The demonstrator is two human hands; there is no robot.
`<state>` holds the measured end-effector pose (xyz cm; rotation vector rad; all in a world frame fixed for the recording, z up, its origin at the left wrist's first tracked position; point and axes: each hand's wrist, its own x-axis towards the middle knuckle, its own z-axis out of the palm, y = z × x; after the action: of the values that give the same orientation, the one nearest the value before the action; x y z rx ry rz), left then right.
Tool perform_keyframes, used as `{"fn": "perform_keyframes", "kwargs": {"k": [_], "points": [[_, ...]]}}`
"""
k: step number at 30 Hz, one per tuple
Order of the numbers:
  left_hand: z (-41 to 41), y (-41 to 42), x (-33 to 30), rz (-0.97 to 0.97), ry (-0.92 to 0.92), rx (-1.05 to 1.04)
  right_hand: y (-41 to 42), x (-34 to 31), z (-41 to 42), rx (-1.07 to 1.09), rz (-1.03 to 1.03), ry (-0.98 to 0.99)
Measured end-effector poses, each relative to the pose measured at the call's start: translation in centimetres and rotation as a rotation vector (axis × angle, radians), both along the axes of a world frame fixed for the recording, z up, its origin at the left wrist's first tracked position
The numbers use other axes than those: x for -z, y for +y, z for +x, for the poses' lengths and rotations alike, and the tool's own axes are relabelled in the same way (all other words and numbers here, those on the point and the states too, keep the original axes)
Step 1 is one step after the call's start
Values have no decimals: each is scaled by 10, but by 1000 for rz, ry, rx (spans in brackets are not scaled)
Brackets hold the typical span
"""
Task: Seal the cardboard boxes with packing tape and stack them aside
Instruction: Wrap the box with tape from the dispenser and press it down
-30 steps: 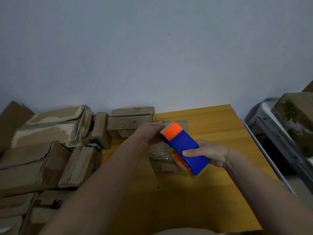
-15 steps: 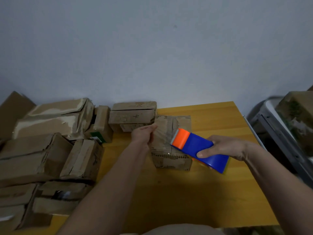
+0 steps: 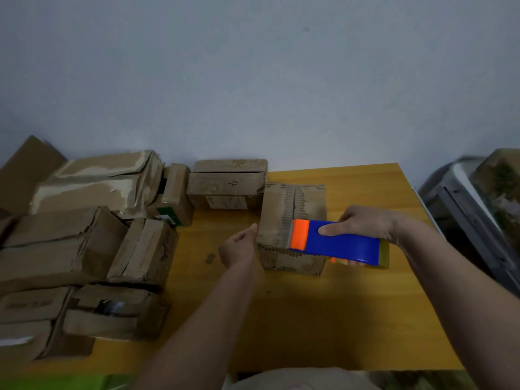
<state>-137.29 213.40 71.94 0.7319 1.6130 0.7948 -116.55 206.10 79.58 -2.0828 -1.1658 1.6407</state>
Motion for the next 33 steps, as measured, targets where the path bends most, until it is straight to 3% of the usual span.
{"fn": "perform_keyframes", "kwargs": {"k": [13,22,26,28,29,31,33], "points": [[-5,6,27,-59,93,-66,40,6,-32,-59,-114,-86],[-8,9,49,-94,170,99,46,16,-39,-114,-89,-180],[-12,19,57,-101,324,303,49,18,-37,-115,-84,-151],[-15,20,59,-130,563,410,49,21,-34,-95,-95,-119],[-16,17,55,-70,692,439,48,21,-34,-97,-98,-117],[-15,7,52,277,822,533,47,21,-33,-97,-100,-106],[-12,-4,52,589,863,880,47,21,-32,-100,-92,-106]]}}
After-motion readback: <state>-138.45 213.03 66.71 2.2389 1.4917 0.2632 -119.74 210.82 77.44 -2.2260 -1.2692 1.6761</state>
